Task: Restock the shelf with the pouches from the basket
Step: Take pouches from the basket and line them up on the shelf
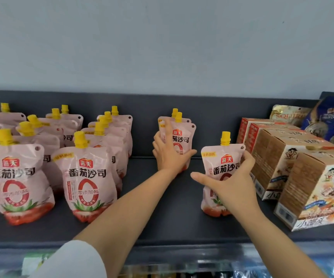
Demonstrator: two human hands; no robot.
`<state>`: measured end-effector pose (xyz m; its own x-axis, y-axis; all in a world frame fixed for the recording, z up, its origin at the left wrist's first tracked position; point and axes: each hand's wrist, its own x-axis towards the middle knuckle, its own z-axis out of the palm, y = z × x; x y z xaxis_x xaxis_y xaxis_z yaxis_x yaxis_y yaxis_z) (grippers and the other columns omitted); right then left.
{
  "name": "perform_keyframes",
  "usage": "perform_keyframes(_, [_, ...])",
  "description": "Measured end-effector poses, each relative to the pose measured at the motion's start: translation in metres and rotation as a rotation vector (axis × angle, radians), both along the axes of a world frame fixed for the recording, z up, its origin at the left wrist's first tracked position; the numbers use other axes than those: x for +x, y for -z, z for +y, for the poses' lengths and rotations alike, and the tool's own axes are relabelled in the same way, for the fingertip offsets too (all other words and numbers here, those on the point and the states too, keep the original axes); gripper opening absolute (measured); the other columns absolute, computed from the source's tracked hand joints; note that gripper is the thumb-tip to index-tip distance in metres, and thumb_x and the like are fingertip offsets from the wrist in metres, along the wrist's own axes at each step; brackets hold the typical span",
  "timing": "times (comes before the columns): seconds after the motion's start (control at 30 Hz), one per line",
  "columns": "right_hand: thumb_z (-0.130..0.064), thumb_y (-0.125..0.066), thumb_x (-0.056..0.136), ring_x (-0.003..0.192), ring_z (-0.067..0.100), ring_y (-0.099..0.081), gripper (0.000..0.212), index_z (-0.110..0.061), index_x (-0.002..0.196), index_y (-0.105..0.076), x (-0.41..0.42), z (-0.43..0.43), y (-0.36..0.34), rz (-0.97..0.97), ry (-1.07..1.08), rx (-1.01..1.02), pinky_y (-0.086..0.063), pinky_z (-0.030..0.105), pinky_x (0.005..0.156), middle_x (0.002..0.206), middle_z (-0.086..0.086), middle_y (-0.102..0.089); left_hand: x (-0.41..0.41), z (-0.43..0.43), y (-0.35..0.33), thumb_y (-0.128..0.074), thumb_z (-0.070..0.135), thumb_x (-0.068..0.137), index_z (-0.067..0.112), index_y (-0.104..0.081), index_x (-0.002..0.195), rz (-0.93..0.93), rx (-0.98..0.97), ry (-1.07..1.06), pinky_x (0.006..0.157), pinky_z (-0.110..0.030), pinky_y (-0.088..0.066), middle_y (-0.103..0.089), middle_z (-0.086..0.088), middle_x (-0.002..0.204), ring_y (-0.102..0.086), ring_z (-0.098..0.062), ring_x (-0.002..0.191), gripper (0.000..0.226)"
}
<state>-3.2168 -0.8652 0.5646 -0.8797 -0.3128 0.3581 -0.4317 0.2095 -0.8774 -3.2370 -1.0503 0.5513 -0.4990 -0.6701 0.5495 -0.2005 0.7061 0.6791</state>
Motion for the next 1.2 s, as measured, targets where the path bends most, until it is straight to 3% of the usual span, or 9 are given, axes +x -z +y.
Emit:
perform_keyframes(0.17, [-0.037,-0.096,0.041,0.114,0.008,-0.042,0.142,-0.032,0.148,-0.003,0.005,0.010,0.012,-0.043,-0.047,0.122,-0.039,0.037,0.103,0.127,-0.011,-0.039,0.019,0.000,0.001,-0.081,0.057,0.059,0.030,0.009,0.150,-0.106,-0.082,-0.049,0.107,-0.047,-0.031,-0.010,-0.011,0.151,-0.022,-0.031,0.134,0.130])
perform_keyframes(0.3, [-0.029,-0.096,0.047,0.120,0.020,-0.050,0.127,-0.021,0.144,-0.014,0.002,0.005,0.014,-0.009,-0.004,0.145,-0.042,0.036,0.098,0.132,-0.001,-0.048,0.039,-0.002,0.000,-0.080,0.047,0.065,0.026,0.002,0.151,-0.162,-0.116,-0.074,0.110,-0.044,-0.026,-0.007,-0.012,0.153,-0.019,-0.031,0.136,0.121])
perform_keyframes(0.4, [-0.030,-0.095,0.048,0.122,0.023,-0.050,0.123,-0.020,0.142,-0.017,0.001,-0.013,0.013,-0.001,-0.008,0.134,-0.042,0.034,0.097,0.134,0.001,-0.049,0.056,0.001,0.001,-0.078,0.033,0.071,0.022,-0.014,0.148,-0.186,-0.091,-0.035,0.107,-0.044,-0.031,-0.021,-0.009,0.148,-0.027,-0.028,0.133,0.100])
perform_keyframes(0.5, [-0.035,-0.095,0.046,0.124,0.026,-0.050,0.122,-0.023,0.140,-0.017,0.000,-0.042,0.016,0.007,-0.013,0.118,-0.047,0.043,0.099,0.134,0.004,-0.049,0.071,0.007,0.003,-0.060,0.006,0.083,0.014,-0.034,0.141,-0.119,0.092,0.052,0.107,-0.040,-0.036,-0.035,-0.007,0.142,-0.035,-0.026,0.130,0.064])
perform_keyframes(0.57, [-0.038,-0.094,0.047,0.124,0.029,-0.048,0.122,-0.023,0.140,-0.016,0.001,-0.064,0.015,0.012,-0.008,0.111,-0.047,0.048,0.099,0.133,0.006,-0.049,0.079,0.010,0.000,-0.047,-0.005,0.086,0.014,-0.040,0.137,-0.022,0.287,0.096,0.107,-0.032,-0.036,-0.041,-0.006,0.140,-0.040,-0.023,0.130,0.055])
perform_keyframes(0.73, [-0.034,-0.093,0.053,0.129,0.035,-0.041,0.122,-0.016,0.144,-0.014,-0.002,-0.110,0.011,-0.028,0.003,0.082,-0.042,0.049,0.103,0.137,0.012,-0.043,0.099,0.008,-0.006,-0.038,-0.014,0.086,0.015,-0.037,0.141,0.027,0.366,0.171,0.092,-0.020,-0.037,-0.041,-0.002,0.144,-0.045,-0.011,0.116,0.062])
perform_keyframes(0.93, [-0.034,-0.093,0.054,0.127,0.034,-0.038,0.111,-0.011,0.136,-0.024,-0.002,-0.133,0.015,-0.045,0.084,0.057,-0.041,0.047,0.099,0.134,0.013,-0.041,0.106,0.008,-0.003,-0.042,-0.015,0.085,0.019,-0.031,0.144,0.036,0.383,0.200,0.106,-0.025,-0.034,-0.028,0.001,0.151,-0.034,-0.015,0.136,0.070])
perform_keyframes(1.1, [-0.039,-0.090,0.055,0.126,0.035,-0.038,0.116,-0.011,0.142,-0.019,-0.001,-0.130,0.019,0.000,0.089,0.140,-0.044,0.047,0.097,0.136,0.016,-0.034,0.106,0.011,-0.003,-0.049,-0.007,0.087,0.018,-0.025,0.147,-0.033,0.323,0.244,0.076,0.000,-0.034,-0.022,0.001,0.151,-0.037,0.001,0.113,0.069])
perform_keyframes(1.2, [-0.035,-0.086,0.065,0.131,0.037,-0.033,0.118,-0.014,0.150,-0.006,0.001,-0.117,0.018,0.027,0.062,0.230,-0.042,0.047,0.100,0.144,0.017,-0.024,0.109,0.013,-0.004,-0.061,0.010,0.087,0.018,-0.013,0.151,-0.090,0.227,0.205,0.102,-0.025,-0.040,-0.017,-0.001,0.154,-0.035,-0.015,0.132,0.080])
